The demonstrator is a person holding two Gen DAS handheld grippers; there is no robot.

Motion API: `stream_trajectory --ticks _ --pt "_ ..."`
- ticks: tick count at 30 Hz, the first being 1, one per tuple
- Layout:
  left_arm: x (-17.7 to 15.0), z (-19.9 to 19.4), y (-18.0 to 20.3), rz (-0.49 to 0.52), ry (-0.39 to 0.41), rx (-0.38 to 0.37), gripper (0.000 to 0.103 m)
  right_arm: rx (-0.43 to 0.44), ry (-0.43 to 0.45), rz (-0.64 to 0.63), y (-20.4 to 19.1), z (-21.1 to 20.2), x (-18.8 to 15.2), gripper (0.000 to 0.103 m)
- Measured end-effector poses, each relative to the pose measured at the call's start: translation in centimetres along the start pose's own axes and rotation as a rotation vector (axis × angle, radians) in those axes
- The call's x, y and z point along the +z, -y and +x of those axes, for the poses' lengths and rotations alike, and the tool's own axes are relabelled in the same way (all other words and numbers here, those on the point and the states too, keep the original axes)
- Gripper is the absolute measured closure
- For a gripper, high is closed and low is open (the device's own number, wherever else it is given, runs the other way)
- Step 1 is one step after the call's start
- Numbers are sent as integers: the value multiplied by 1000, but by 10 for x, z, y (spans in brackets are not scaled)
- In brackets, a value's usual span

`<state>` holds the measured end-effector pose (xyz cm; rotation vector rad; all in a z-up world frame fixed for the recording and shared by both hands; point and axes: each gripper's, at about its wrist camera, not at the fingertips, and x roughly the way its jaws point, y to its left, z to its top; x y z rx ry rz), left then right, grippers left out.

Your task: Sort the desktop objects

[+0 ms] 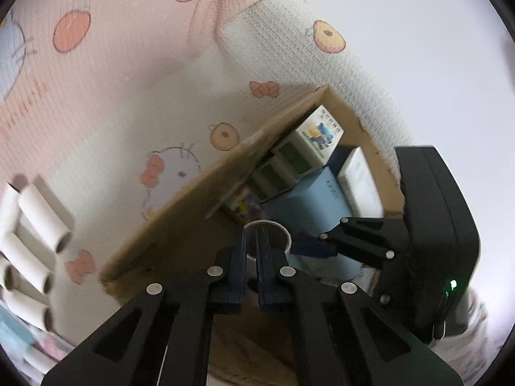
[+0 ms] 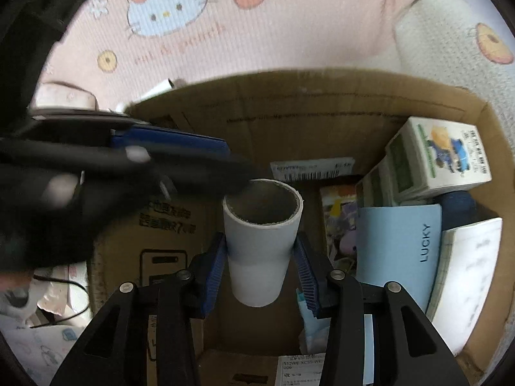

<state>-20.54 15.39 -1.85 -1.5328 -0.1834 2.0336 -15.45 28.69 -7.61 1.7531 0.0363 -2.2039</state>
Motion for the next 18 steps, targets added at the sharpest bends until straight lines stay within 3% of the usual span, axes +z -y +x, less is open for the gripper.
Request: stream_trajectory --ticks 5,9,12,14,18 --pt "-4 -8 -3 64 18 -7 100 -7 -81 -6 -4 24 8 62" --pt "-4 -8 -4 111 25 41 100 26 -167 7 -6 49 14 62" --pt "-5 -10 -10 109 24 58 100 14 -221 17 -5 69 19 62" --pt "-6 -14 -15 98 26 57 100 52 -241 34 -5 79 21 62" --pt "-7 -15 -22 78 30 53 100 79 -243 50 -2 89 25 62"
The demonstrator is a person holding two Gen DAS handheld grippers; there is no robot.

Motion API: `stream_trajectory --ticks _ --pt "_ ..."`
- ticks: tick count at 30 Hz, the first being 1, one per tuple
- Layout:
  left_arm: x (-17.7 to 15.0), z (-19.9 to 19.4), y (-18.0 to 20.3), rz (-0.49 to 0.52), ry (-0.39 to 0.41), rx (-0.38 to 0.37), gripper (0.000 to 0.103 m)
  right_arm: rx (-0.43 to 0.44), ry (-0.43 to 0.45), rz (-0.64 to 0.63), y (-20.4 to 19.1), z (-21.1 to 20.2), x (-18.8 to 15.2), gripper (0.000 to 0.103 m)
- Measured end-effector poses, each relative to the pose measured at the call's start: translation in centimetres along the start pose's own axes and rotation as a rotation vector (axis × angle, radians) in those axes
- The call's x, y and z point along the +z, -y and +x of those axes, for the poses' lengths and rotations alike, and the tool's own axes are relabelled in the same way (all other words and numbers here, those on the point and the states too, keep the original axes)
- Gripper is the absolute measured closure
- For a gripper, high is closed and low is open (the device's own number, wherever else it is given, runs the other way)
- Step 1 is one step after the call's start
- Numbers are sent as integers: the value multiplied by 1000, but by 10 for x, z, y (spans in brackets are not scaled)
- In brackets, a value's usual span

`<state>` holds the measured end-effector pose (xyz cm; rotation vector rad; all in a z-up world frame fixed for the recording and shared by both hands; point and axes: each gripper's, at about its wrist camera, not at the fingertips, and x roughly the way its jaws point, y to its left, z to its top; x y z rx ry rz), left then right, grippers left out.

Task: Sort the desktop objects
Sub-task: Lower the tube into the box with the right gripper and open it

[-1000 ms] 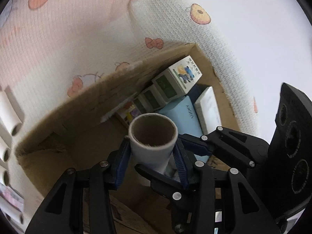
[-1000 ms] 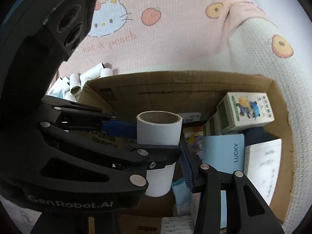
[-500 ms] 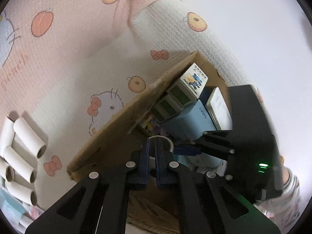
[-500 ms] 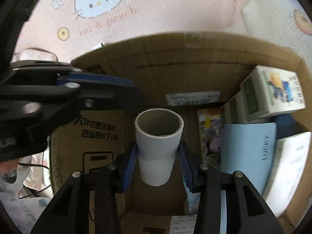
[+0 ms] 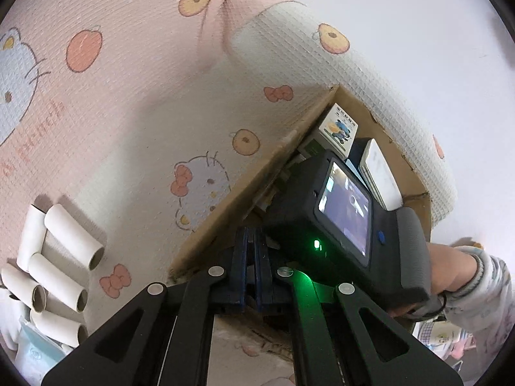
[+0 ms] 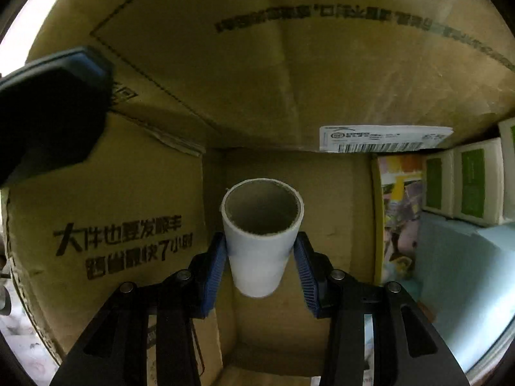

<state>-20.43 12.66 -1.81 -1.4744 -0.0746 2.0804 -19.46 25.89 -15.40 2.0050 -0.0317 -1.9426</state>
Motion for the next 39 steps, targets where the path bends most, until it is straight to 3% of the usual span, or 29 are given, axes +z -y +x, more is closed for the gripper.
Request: stream_trajectory --ticks 7,12,14,18,23,24,25,33,39 --pt "-3 -4 0 -16 -14 -29 100 90 -12 58 16 15 8 63" --pt "-4 -2 8 17 -35 -10 98 169 -12 129 29 25 8 63" --pt "-4 -1 7 9 -43 -16 88 201 -25 162 34 30 7 63" --pt "-4 -2 7 -1 -48 -45 84 259 -19 200 42 32 7 63" --pt "-6 -2 12 30 -48 -33 84 249 -6 168 40 28 10 66" --pt "-6 -1 13 38 -54 -36 84 227 -11 148 37 29 11 77" --pt "-6 0 14 41 -61 -39 87 207 -15 131 34 30 12 81" --pt "-7 3 15 25 -66 -36 88 214 2 103 32 31 23 81" --pt "-11 1 20 16 -62 -34 88 70 71 90 31 0 23 81"
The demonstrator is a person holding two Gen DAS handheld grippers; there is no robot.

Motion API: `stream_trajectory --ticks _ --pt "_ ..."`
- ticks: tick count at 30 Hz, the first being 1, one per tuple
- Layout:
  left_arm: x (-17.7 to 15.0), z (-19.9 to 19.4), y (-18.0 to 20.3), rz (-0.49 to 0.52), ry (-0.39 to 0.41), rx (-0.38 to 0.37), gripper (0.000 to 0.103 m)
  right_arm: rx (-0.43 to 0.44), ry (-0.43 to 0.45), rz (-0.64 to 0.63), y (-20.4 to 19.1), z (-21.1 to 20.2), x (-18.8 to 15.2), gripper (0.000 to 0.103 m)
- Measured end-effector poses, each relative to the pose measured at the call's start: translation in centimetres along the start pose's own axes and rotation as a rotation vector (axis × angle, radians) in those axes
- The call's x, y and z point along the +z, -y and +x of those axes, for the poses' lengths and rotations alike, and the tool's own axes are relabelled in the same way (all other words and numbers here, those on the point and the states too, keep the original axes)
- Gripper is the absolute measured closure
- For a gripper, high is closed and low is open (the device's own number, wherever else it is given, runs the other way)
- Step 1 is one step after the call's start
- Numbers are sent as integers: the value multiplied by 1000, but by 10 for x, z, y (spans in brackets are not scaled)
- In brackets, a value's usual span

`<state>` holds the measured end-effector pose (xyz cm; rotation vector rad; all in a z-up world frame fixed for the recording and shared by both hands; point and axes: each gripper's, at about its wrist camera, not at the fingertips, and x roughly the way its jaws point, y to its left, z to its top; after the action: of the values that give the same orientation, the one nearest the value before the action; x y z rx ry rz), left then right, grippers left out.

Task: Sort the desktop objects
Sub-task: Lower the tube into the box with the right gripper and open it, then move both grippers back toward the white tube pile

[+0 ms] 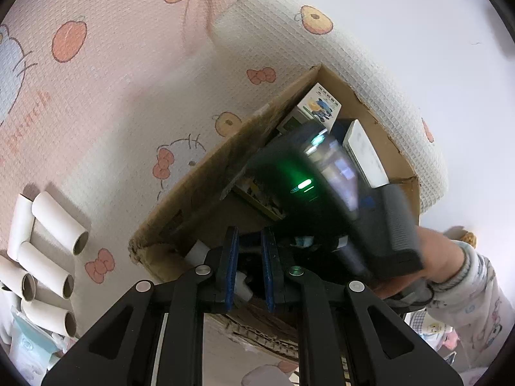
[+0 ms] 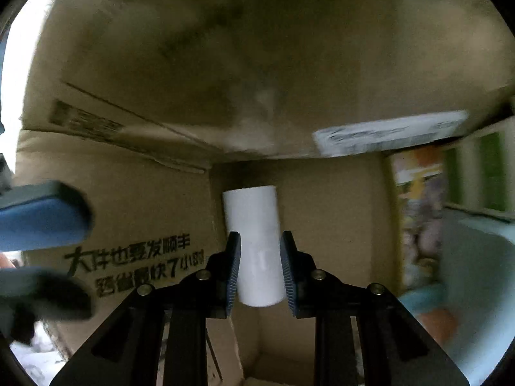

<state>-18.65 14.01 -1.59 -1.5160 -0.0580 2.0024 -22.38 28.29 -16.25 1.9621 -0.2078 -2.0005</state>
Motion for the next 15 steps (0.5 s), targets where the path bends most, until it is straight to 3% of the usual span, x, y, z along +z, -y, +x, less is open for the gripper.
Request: stream_trajectory --ticks 3,4,7,8,14,15 --pt "-2 0 4 3 3 6 86 -54 57 -8 0 -23 -3 80" --pt "-2 0 5 -1 7 6 79 -82 73 -12 0 -32 -6 80" --pt "-1 -2 6 -30 45 -16 45 -124 113 -19 -2 -48 -13 80" --pt "0 -5 8 -43 66 -28 41 -136 125 -20 -2 -54 -16 80" --pt "-3 -11 14 -60 107 -48 41 -189 187 -24 -8 -73 -28 80" --pt "-4 -12 15 -60 107 -62 41 -206 199 -29 -13 -76 -48 80"
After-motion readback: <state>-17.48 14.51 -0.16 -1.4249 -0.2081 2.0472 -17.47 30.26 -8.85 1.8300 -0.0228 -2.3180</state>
